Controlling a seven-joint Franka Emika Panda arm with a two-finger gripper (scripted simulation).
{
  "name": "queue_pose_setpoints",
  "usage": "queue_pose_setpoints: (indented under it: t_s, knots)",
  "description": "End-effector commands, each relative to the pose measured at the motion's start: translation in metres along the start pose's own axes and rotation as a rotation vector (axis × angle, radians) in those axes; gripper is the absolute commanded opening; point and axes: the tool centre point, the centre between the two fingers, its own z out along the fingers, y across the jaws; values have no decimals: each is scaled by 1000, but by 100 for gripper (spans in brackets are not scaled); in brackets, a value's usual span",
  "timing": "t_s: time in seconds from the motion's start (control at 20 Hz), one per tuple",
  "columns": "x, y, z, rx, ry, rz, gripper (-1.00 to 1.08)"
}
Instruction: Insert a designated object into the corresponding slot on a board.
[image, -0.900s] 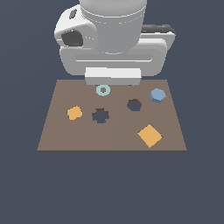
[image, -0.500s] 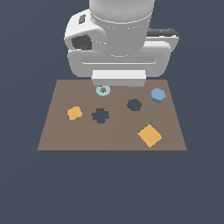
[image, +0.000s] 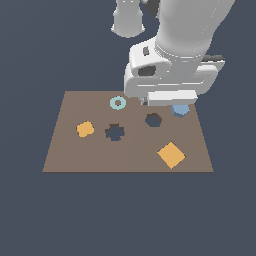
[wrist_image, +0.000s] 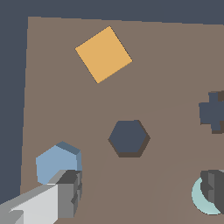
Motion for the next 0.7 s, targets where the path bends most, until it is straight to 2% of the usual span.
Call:
queue_pose_setpoints:
  t_s: [0.0, 0.35, 0.65]
  knots:
    - [-8, -27, 19, -1, 1, -22, 100]
    - [-24, -79, 57, -5, 4, -62, 100]
    - [-27, -92, 67, -7, 5, -72, 100]
